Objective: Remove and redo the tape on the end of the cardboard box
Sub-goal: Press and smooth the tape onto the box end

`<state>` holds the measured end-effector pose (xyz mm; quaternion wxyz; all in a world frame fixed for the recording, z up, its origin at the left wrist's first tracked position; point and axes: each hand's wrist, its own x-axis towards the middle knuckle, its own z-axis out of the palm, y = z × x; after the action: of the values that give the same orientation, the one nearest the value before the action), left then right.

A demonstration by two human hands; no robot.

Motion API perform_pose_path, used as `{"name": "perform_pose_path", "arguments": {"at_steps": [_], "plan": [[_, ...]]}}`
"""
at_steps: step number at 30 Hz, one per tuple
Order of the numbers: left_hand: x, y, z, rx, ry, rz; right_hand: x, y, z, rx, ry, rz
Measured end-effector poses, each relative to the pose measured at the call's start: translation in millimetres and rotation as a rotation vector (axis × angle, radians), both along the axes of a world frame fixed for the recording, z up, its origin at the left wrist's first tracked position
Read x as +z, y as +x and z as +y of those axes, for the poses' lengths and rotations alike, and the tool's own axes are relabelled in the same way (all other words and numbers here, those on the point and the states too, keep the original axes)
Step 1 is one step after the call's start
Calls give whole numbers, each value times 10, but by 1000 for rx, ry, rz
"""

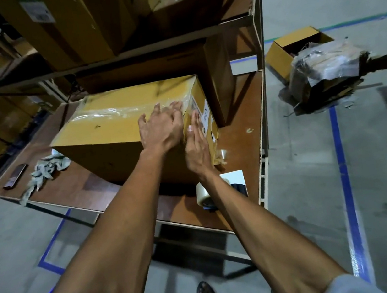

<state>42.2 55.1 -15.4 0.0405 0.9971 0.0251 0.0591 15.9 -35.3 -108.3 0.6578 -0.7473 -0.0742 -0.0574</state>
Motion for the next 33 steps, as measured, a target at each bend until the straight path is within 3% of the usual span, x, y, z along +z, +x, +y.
{"name": "perform_pose_path", "arguments": {"at_steps": [7,10,13,16,18,22,33], "plan": [[25,60,-73,207,-68,89,6,76,-50,1,-40,219],[79,53,-77,196,-82,156,190,80,-77,-10,-3,177],[150,104,-23,95,-77,193,359,210,-96,23,54,35],[159,211,59,-141,-78,181,477,377,-122,47,88,12],[151,258,115,-192,-76,186,462,426,-123,67,82,-10],[129,337,116,-150,-39,163,320,469,-95,54,41,-52],[78,304,-27,128,-61,142,24,376,-65,20,-19,139]]}}
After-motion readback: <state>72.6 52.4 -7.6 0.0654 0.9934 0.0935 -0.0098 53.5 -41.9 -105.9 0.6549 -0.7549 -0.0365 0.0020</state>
